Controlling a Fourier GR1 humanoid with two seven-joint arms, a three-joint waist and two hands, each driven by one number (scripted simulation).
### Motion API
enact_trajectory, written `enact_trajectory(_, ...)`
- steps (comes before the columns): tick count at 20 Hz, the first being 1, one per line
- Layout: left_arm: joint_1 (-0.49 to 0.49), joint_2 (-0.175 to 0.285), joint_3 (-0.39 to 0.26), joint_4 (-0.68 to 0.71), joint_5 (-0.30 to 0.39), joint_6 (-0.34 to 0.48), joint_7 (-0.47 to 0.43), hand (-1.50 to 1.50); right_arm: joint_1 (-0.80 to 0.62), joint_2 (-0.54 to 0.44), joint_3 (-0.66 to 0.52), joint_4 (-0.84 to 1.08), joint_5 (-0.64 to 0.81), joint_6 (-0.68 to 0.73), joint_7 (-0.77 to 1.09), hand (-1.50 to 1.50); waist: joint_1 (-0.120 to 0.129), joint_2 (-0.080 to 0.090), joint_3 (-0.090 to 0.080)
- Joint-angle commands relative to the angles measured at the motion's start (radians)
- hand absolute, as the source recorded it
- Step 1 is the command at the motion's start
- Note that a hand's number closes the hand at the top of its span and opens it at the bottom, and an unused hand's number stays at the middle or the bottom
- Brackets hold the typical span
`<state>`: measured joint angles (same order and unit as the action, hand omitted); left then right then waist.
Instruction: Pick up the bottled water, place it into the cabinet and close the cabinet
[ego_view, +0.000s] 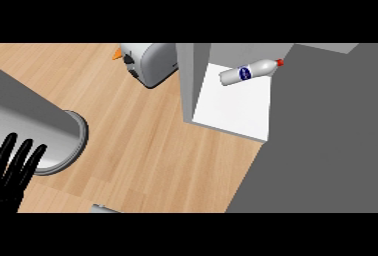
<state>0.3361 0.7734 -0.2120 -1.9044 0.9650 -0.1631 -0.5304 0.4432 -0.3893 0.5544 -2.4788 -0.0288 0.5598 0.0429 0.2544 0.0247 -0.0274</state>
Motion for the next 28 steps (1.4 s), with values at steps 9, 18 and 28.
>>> enact_trajectory(9, -0.002, 0.024, 0.033, 0.020, 0.030, -0.033, 0.009, -1.50, -0.187, 0.043, 0.127, 0.022, -0.003, 0.011, 0.168, 1.50, 0.000, 0.008, -0.003)
enact_trajectory(18, -0.011, 0.029, 0.037, 0.023, 0.029, -0.053, 0.009, -1.50, -0.171, 0.063, 0.167, 0.093, -0.140, 0.047, 0.166, 1.50, 0.026, 0.040, 0.000)
enact_trajectory(28, -0.020, 0.035, 0.059, 0.051, 0.041, -0.072, 0.006, -1.50, -0.247, 0.116, 0.050, 0.164, -0.212, -0.012, 0.194, 1.50, 0.014, 0.042, 0.002)
